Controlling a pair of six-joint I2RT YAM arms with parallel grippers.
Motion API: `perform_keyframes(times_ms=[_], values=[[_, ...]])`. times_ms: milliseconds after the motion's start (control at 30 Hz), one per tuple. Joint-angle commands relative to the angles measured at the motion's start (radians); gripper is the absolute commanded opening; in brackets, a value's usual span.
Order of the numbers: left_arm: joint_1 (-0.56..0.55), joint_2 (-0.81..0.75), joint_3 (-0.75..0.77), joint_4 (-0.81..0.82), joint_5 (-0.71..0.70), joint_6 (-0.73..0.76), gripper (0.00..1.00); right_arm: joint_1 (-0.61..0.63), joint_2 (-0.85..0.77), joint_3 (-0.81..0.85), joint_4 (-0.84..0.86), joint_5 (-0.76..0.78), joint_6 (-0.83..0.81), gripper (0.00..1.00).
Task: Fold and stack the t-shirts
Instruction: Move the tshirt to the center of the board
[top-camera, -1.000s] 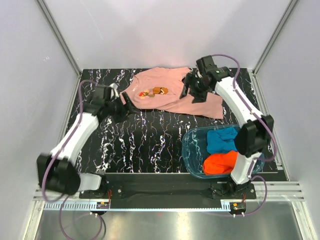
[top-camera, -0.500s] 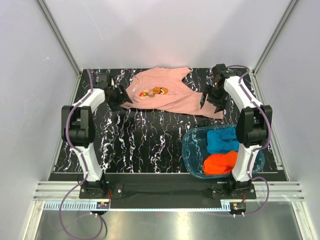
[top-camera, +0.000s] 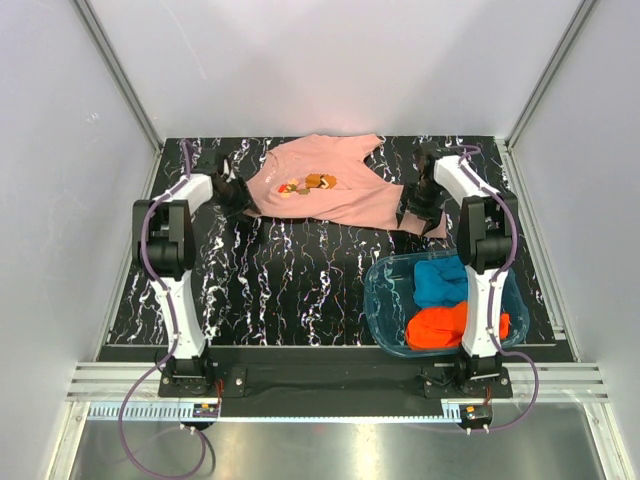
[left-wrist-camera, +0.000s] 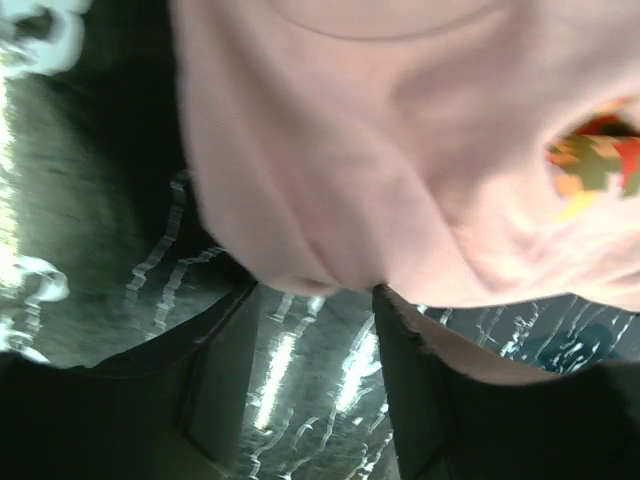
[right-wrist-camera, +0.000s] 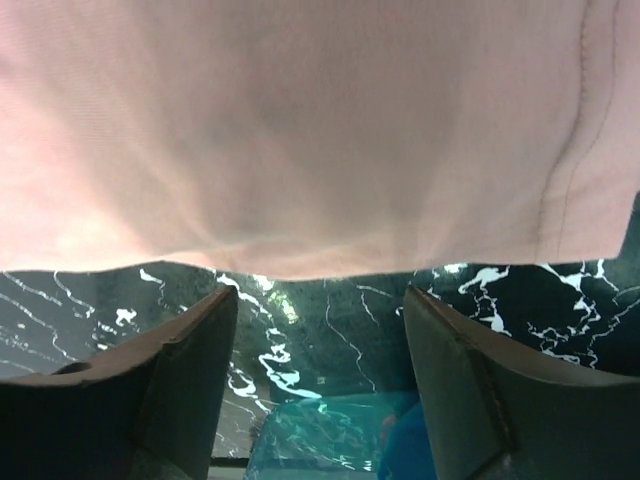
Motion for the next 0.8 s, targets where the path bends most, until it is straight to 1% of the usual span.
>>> perform_keyframes(times_ms=[0,67,133,167,200,233,267,300,333,367,433,467,500,567,600,667,700,767], values=[[0.052,0.028,0.050,0.010,0.071,0.008,0.50,0.002,0.013,0.023,0.024,0.035,0.020,0.73],[0.060,0.058,0.077,0.011,0.115,-0.005,0.41,0.004,0.022,0.018,0.032,0.032,0.025,0.69],[0.061,0.081,0.094,0.019,0.141,-0.011,0.34,0.004,0.028,0.017,0.041,0.024,0.033,0.66],[0.061,0.088,0.099,0.025,0.154,-0.015,0.30,0.004,0.032,0.017,0.044,0.021,0.034,0.61],[0.061,0.092,0.109,0.039,0.176,-0.028,0.21,0.004,0.038,0.017,0.052,0.018,0.034,0.57],[0.060,0.100,0.113,0.045,0.186,-0.032,0.17,0.004,0.042,0.018,0.052,0.012,0.033,0.51],[0.060,0.098,0.114,0.050,0.197,-0.038,0.12,0.004,0.044,0.020,0.053,0.010,0.031,0.49],[0.057,0.095,0.116,0.060,0.206,-0.041,0.00,0.004,0.045,0.023,0.053,0.007,0.020,0.44],[0.055,0.088,0.114,0.062,0.209,-0.040,0.00,0.004,0.044,0.029,0.050,0.010,0.014,0.38],[0.051,0.060,0.108,0.064,0.206,-0.037,0.00,0.004,0.041,0.034,0.049,0.013,0.008,0.28],[0.049,0.008,0.067,0.073,0.184,-0.034,0.00,0.004,0.033,0.047,0.044,0.025,-0.026,0.16],[0.049,-0.021,0.047,0.068,0.174,-0.032,0.00,0.006,0.029,0.058,0.032,0.039,-0.038,0.08],[0.049,-0.094,0.022,0.062,0.158,-0.037,0.00,0.007,0.012,0.067,-0.002,0.052,-0.053,0.00],[0.049,-0.182,-0.046,0.045,0.138,-0.029,0.00,0.007,-0.045,0.072,-0.020,0.058,-0.063,0.00],[0.049,-0.264,-0.070,0.041,0.111,-0.025,0.00,0.009,-0.072,0.055,-0.022,0.052,-0.066,0.00],[0.049,-0.351,-0.123,0.016,0.085,0.009,0.00,0.010,-0.149,0.038,-0.019,0.041,-0.064,0.00],[0.049,-0.427,-0.136,0.001,0.051,0.018,0.00,0.018,-0.174,0.023,-0.017,0.030,-0.067,0.00],[0.058,-0.506,-0.183,-0.028,0.020,0.035,0.00,0.024,-0.249,0.008,-0.020,0.015,-0.072,0.00]])
